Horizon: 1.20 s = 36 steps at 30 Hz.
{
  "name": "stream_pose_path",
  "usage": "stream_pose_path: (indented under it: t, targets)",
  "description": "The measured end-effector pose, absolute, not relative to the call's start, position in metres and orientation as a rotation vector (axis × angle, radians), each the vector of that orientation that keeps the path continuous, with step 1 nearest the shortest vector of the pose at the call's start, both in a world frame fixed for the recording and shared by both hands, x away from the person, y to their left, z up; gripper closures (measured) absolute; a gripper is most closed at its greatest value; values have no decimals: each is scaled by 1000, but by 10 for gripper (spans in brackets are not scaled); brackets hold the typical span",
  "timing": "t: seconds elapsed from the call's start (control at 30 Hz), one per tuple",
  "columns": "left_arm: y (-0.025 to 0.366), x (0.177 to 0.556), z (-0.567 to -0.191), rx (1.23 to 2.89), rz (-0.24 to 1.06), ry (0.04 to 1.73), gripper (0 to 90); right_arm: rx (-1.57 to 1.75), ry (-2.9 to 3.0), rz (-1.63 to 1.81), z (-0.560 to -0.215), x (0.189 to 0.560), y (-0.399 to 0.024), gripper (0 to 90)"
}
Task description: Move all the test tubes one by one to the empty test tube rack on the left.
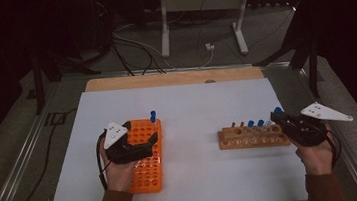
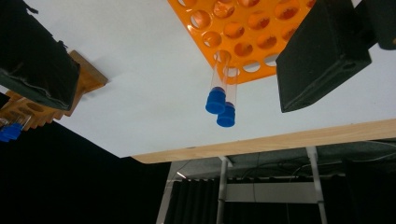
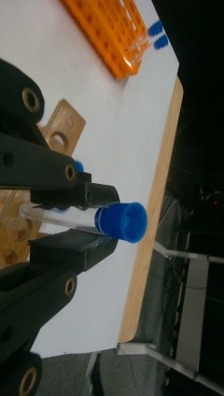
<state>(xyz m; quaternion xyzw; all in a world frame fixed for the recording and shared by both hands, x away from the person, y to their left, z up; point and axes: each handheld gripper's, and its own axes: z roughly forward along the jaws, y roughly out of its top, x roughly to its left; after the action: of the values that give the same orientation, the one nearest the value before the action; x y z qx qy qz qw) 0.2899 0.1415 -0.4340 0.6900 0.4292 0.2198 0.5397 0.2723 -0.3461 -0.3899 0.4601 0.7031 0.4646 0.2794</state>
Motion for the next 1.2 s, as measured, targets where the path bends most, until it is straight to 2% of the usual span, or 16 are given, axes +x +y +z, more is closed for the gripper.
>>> stream_pose_path:
  t: [0.27,0.87,1.2]
  targets:
    - [141,290,-434,1643,522,1017,8,1186,1920,1264,-382,268,-337,770]
    - [132,289,-425,1643,504,973,9,1146,2027,1325,-390,274,-308,770]
    - [110,290,-418,1677,487,904,9,1124,2065,1343,-394,276,-288,770]
